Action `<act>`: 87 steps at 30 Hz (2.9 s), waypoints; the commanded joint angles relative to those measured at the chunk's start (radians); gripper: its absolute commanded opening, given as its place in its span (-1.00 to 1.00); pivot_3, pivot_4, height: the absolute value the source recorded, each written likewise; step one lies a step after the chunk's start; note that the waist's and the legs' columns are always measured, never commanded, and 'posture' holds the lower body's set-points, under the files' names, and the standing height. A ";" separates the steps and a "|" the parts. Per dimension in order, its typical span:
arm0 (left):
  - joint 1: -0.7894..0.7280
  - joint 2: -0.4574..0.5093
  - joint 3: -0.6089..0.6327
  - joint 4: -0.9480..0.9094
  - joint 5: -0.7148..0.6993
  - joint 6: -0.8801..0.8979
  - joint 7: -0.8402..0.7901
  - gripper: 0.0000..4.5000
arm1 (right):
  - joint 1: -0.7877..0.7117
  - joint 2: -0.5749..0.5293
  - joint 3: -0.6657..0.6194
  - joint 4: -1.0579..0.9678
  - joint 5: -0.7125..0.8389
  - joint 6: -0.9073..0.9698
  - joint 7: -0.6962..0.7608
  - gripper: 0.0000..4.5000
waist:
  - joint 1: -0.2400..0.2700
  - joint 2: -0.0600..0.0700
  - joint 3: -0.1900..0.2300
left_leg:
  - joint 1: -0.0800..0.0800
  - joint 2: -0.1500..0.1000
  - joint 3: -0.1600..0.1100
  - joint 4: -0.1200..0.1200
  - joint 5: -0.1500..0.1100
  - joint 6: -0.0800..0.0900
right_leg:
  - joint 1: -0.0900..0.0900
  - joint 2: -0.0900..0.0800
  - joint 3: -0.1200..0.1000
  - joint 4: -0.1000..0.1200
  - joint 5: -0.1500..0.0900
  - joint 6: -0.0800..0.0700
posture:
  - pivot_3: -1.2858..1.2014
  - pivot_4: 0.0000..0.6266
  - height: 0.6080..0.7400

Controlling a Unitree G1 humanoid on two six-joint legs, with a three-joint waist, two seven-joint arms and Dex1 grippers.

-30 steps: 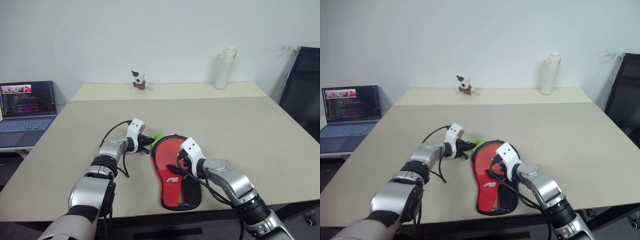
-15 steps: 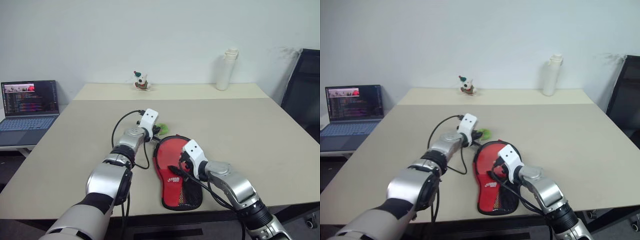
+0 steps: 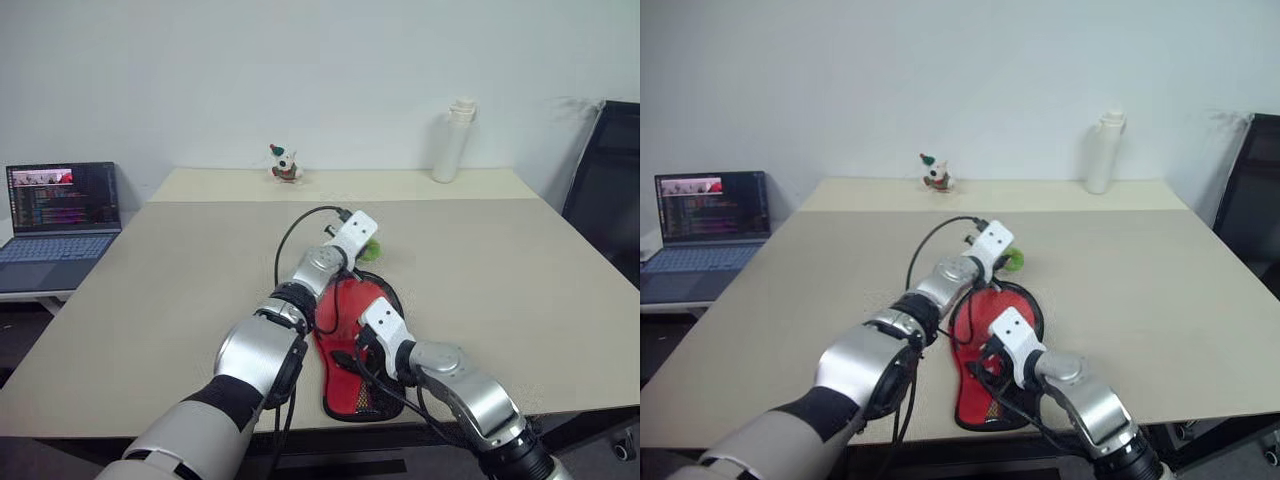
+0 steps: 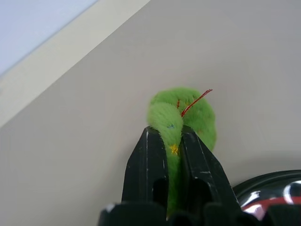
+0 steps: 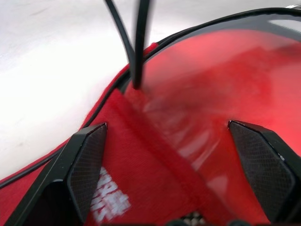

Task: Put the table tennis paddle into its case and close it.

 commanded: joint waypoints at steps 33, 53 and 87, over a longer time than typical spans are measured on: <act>-0.045 0.020 0.147 -0.074 -0.119 -0.187 -0.234 0.67 | -0.020 0.032 -0.090 -0.001 0.084 0.180 0.009 1.00 | -0.005 0.002 -0.003 | 0.004 0.001 0.001 0.000 0.000 0.000 | 0.001 0.002 0.002 0.002 0.000 0.000 | 0.03 -0.52 1.00; 0.427 0.332 0.111 -0.652 -0.333 0.097 -0.853 0.67 | -0.173 -0.229 -0.525 -0.165 0.338 0.363 0.062 1.00 | -0.002 0.005 0.000 | -0.003 0.003 -0.001 -0.001 0.000 0.000 | -0.004 0.000 0.000 0.000 0.002 -0.005 | 0.03 -0.52 1.00; 0.551 0.281 -0.046 -0.688 -0.278 0.045 -0.789 0.69 | -0.656 0.027 -0.417 1.187 -0.017 -0.346 -0.127 -0.05 | -0.006 0.006 0.000 | -0.001 0.004 0.001 -0.001 0.000 0.000 | -0.004 -0.002 0.003 0.002 0.003 -0.005 | 0.03 -0.52 1.00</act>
